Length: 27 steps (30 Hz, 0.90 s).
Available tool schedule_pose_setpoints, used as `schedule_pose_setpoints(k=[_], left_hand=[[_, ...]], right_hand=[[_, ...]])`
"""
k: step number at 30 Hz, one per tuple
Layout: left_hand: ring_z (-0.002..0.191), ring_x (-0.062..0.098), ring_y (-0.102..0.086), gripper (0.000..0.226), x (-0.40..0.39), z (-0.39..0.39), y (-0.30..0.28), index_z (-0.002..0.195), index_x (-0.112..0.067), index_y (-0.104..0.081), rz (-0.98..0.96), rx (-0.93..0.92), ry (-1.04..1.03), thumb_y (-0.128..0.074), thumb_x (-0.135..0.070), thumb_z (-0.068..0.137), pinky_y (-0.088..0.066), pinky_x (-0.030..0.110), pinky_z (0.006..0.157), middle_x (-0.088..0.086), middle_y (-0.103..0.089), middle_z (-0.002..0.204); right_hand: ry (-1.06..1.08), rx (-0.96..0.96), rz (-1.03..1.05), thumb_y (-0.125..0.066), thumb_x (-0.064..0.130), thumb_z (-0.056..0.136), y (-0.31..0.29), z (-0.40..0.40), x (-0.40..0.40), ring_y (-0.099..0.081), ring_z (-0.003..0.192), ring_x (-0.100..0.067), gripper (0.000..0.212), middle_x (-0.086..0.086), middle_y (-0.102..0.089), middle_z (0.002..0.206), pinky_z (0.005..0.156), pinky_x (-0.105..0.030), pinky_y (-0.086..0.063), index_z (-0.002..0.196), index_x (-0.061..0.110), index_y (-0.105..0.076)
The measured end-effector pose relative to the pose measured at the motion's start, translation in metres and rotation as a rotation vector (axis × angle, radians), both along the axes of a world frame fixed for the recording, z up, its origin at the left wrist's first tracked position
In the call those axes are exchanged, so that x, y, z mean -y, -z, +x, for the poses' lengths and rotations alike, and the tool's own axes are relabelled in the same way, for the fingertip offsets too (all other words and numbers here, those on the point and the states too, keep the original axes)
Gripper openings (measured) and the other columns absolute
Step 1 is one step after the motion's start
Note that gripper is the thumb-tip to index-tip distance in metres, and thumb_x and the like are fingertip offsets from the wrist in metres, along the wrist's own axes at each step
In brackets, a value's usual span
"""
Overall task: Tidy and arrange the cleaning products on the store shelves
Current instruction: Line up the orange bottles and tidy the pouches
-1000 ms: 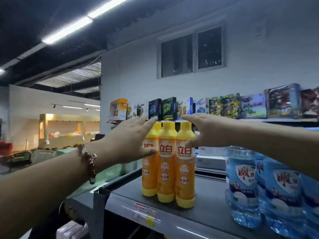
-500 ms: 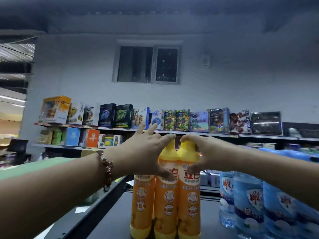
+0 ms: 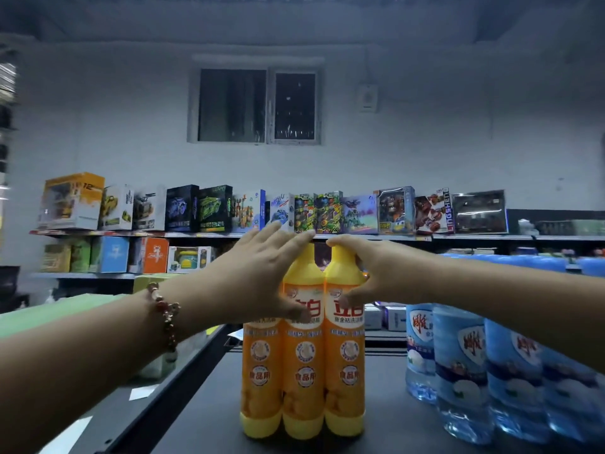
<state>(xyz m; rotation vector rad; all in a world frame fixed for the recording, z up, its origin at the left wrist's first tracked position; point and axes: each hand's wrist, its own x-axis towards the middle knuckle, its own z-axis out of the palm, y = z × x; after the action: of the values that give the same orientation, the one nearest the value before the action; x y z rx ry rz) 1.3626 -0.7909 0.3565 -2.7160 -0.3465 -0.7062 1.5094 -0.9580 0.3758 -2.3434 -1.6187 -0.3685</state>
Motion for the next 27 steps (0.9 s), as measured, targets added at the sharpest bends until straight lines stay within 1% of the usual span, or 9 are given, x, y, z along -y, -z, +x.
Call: schedule_pose_setpoints(k=[4, 6, 8, 10, 12, 15, 18, 23, 27], left_hand=[[0.156, 0.016, 0.013, 0.128, -0.017, -0.03, 0.014, 0.151, -0.052, 0.027, -0.139, 0.077, -0.026, -0.064, -0.082, 0.066, 0.001, 0.038, 0.119, -0.014, 0.02, 0.167], [0.156, 0.017, 0.0, 0.13, -0.021, -0.041, 0.028, 0.15, -0.053, 0.027, -0.218, 0.125, -0.044, -0.066, -0.081, 0.064, -0.014, 0.044, 0.123, -0.014, 0.008, 0.167], [0.147, 0.018, -0.025, 0.129, -0.022, -0.043, 0.042, 0.151, -0.055, 0.022, -0.37, 0.159, -0.026, -0.072, -0.074, 0.065, -0.03, 0.044, 0.119, -0.008, -0.018, 0.16], [0.121, 0.009, -0.053, 0.126, -0.021, -0.04, 0.055, 0.148, -0.063, 0.018, -0.568, 0.197, 0.061, -0.079, -0.063, 0.067, -0.05, 0.041, 0.107, -0.012, -0.047, 0.135], [0.093, -0.001, -0.06, 0.124, -0.025, -0.035, 0.067, 0.145, -0.066, 0.02, -0.619, 0.213, 0.1, -0.08, -0.055, 0.073, -0.059, 0.037, 0.093, -0.028, -0.051, 0.105], [0.087, -0.003, -0.061, 0.118, -0.032, -0.031, 0.077, 0.149, -0.062, 0.016, -0.615, 0.276, 0.116, -0.078, -0.053, 0.078, -0.061, 0.033, 0.087, -0.032, -0.049, 0.098], [0.09, -0.001, -0.062, 0.113, -0.039, -0.028, 0.087, 0.152, -0.058, 0.008, -0.594, 0.339, 0.139, -0.077, -0.053, 0.079, -0.061, 0.027, 0.08, -0.029, -0.051, 0.102], [0.098, 0.005, -0.065, 0.101, -0.045, -0.023, 0.101, 0.146, -0.067, -0.006, -0.641, 0.455, 0.237, -0.08, -0.047, 0.079, -0.063, 0.033, 0.079, -0.021, -0.056, 0.111], [0.097, 0.005, -0.064, 0.096, -0.042, -0.021, 0.11, 0.132, -0.078, -0.007, -0.663, 0.542, 0.292, -0.08, -0.044, 0.08, -0.063, 0.029, 0.072, -0.019, -0.055, 0.112]], right_hand=[[-0.015, 0.193, -0.025, -0.075, 0.06, 0.078, -0.012, -0.008, 0.005, -0.033, 0.145, -0.018, 0.111, 0.007, -0.02, 0.165, 0.114, -0.038, -0.037, 0.16, 0.039, -0.004], [-0.074, 0.222, 0.003, -0.075, 0.061, 0.077, -0.018, -0.015, 0.001, -0.028, 0.147, -0.016, 0.11, 0.01, -0.017, 0.165, 0.115, -0.038, -0.035, 0.159, 0.041, -0.006], [-0.109, 0.235, -0.013, -0.076, 0.059, 0.077, -0.02, -0.022, -0.009, -0.029, 0.147, -0.017, 0.11, 0.01, -0.019, 0.165, 0.114, -0.037, -0.037, 0.16, 0.041, -0.006], [-0.107, 0.25, -0.072, -0.078, 0.055, 0.077, -0.018, -0.026, -0.023, -0.039, 0.14, -0.016, 0.111, 0.007, -0.026, 0.162, 0.104, -0.033, -0.046, 0.16, 0.038, -0.006], [-0.084, 0.284, -0.126, -0.079, 0.051, 0.078, -0.016, -0.026, -0.036, -0.048, 0.132, -0.017, 0.11, 0.005, -0.032, 0.159, 0.087, -0.026, -0.053, 0.16, 0.036, -0.009], [-0.064, 0.297, -0.122, -0.083, 0.045, 0.077, -0.017, -0.022, -0.049, -0.054, 0.121, -0.016, 0.104, 0.002, -0.039, 0.154, 0.065, -0.016, -0.047, 0.159, 0.031, -0.02], [-0.073, 0.275, -0.095, -0.083, 0.042, 0.077, -0.016, -0.02, -0.054, -0.054, 0.116, -0.015, 0.1, 0.001, -0.042, 0.151, 0.057, -0.014, -0.043, 0.157, 0.028, -0.024], [-0.059, 0.283, -0.091, -0.081, 0.045, 0.078, -0.012, -0.02, -0.055, -0.054, 0.124, -0.02, 0.102, 0.0, -0.041, 0.152, 0.067, -0.018, -0.046, 0.158, 0.029, -0.02], [-0.078, 0.308, -0.112, -0.08, 0.052, 0.077, -0.014, -0.021, -0.045, -0.043, 0.138, -0.02, 0.111, 0.001, -0.031, 0.16, 0.093, -0.029, -0.049, 0.16, 0.032, -0.009]])
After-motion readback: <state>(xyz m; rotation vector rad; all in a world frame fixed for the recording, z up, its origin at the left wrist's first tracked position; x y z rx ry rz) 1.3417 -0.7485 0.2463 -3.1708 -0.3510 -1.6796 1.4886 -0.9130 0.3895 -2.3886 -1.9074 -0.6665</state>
